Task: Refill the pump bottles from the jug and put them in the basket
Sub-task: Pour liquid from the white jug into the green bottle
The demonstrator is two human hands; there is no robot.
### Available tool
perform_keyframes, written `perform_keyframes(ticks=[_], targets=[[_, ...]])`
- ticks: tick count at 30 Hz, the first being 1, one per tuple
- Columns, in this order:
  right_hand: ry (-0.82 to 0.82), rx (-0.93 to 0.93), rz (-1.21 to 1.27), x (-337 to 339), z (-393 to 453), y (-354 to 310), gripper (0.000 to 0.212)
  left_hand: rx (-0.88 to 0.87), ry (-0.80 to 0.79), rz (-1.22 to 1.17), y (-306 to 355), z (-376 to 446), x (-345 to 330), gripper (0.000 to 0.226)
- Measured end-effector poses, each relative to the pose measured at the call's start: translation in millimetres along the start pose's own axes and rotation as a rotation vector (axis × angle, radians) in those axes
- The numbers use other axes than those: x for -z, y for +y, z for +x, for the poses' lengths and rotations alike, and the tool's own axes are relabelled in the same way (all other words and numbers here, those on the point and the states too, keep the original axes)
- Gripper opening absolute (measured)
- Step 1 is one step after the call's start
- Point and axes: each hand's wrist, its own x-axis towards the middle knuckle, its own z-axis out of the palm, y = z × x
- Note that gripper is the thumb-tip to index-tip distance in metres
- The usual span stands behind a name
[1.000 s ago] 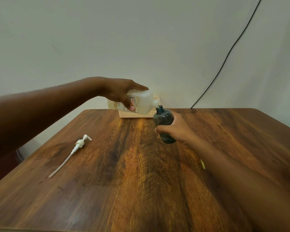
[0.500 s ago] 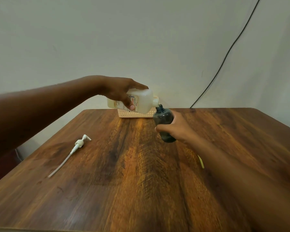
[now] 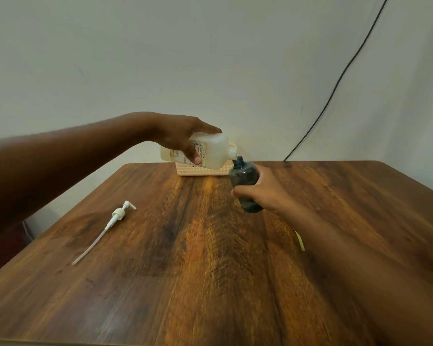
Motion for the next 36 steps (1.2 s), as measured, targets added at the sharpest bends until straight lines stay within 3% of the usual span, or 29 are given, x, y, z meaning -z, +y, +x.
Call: perform_keyframes(ticks=[36], targets=[[-0.014,0.013,0.013,-2,3,-4,0.043,-0.009,-0.014,0.049,-7,5,10,0.087]])
